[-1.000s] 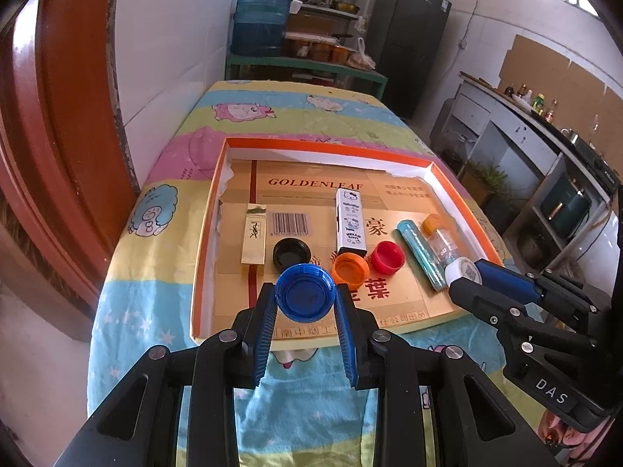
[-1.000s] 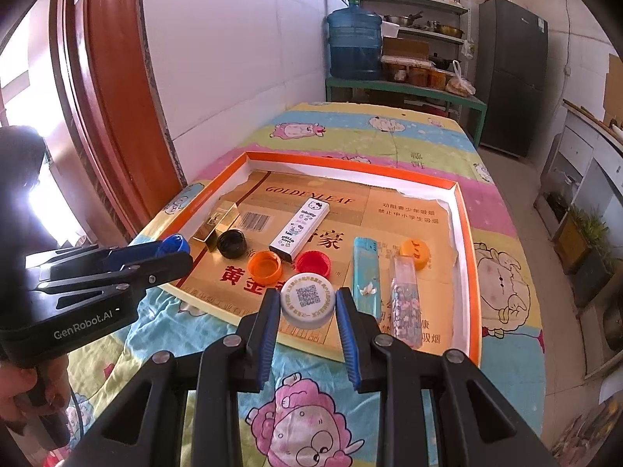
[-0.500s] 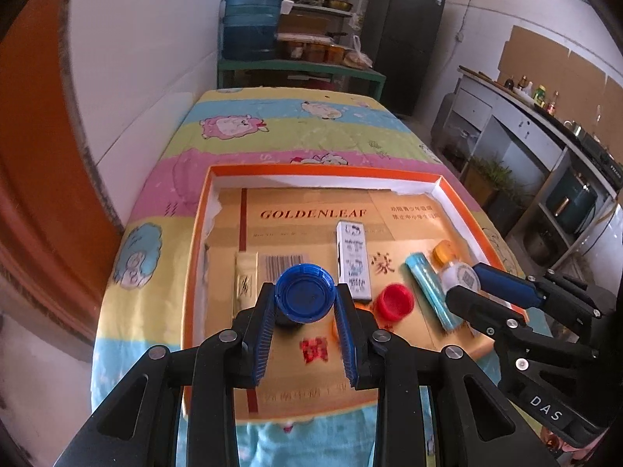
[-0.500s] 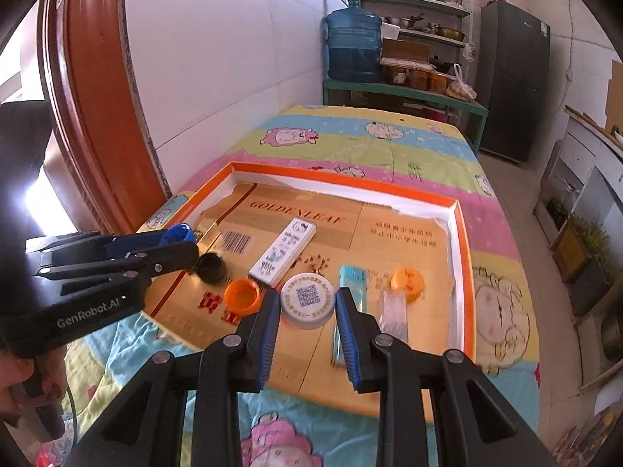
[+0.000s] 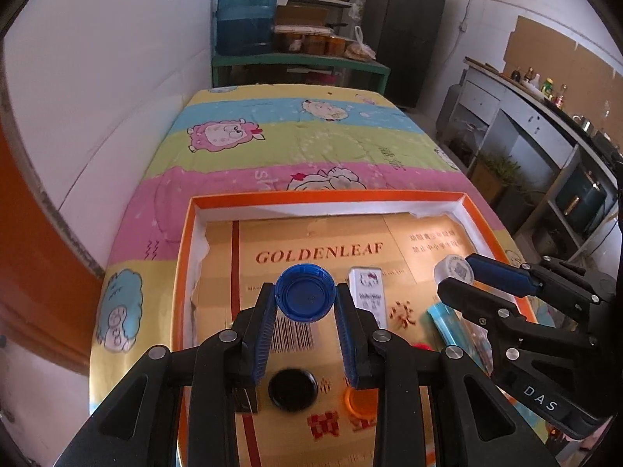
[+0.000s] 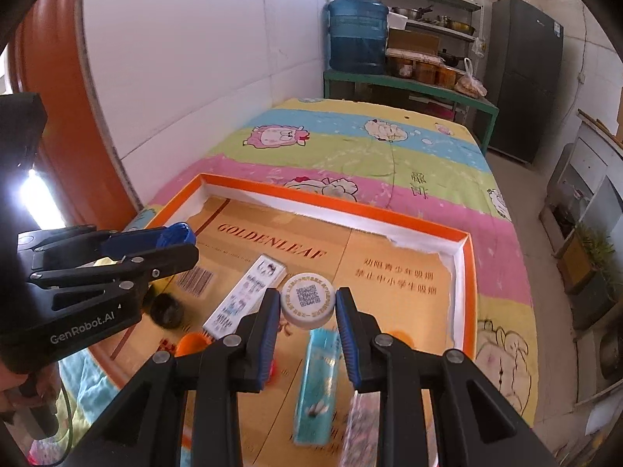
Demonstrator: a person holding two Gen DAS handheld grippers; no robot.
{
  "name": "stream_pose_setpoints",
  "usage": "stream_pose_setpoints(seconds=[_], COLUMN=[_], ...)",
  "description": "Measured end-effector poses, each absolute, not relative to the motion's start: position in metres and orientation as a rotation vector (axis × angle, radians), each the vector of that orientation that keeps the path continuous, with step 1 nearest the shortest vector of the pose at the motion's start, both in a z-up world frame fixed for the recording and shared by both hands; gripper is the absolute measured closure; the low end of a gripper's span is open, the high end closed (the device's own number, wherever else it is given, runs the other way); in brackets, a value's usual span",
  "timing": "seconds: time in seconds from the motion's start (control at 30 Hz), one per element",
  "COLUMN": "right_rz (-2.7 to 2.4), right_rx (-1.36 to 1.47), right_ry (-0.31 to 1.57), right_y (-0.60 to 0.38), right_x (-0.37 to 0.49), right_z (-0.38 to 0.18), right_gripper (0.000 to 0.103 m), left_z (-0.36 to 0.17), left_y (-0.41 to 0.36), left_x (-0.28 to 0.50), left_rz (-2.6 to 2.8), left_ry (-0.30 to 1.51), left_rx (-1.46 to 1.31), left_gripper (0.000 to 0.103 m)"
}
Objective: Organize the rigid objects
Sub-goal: 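Carry the blue cap with the left tool while the right tool carries the white cap into the tray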
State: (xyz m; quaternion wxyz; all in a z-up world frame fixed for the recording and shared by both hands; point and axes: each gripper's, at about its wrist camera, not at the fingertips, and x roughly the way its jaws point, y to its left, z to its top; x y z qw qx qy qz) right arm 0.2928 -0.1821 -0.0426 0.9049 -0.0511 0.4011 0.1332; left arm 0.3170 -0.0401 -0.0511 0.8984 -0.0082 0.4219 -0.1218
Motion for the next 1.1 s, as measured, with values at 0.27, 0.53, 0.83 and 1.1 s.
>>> stream_pose_setpoints(seconds=[0.27, 0.53, 0.83, 1.1], right_rz=[0.272, 0.259, 0.241, 0.239], right_rx=[-0.097, -0.1, -0.099, -0.097], right_ry=[0.85, 0.882, 0.917, 0.948], right_y=[-0.187, -0.19, -0.193, -0.194], right_x=[0.319, 0.338, 0.356, 0.36], right_z=[-0.045, -0.052, -0.06, -0.069], right_gripper=[0.073, 0.073, 0.073, 0.073], left_z=[-0.06, -0.072, -0.077, -0.089], left_y=[-0.047, -0.051, -0.056, -0.061], left_x=[0.346, 0.372, 0.39, 0.397], left_rz=[-0.238, -0.24, -0.225, -0.222], left_ry=[0.911, 0.968, 1.02, 1.054], left_rx=[0.003, -0.01, -0.02, -0.002], left_gripper=[0.072, 0.072, 0.072, 0.072])
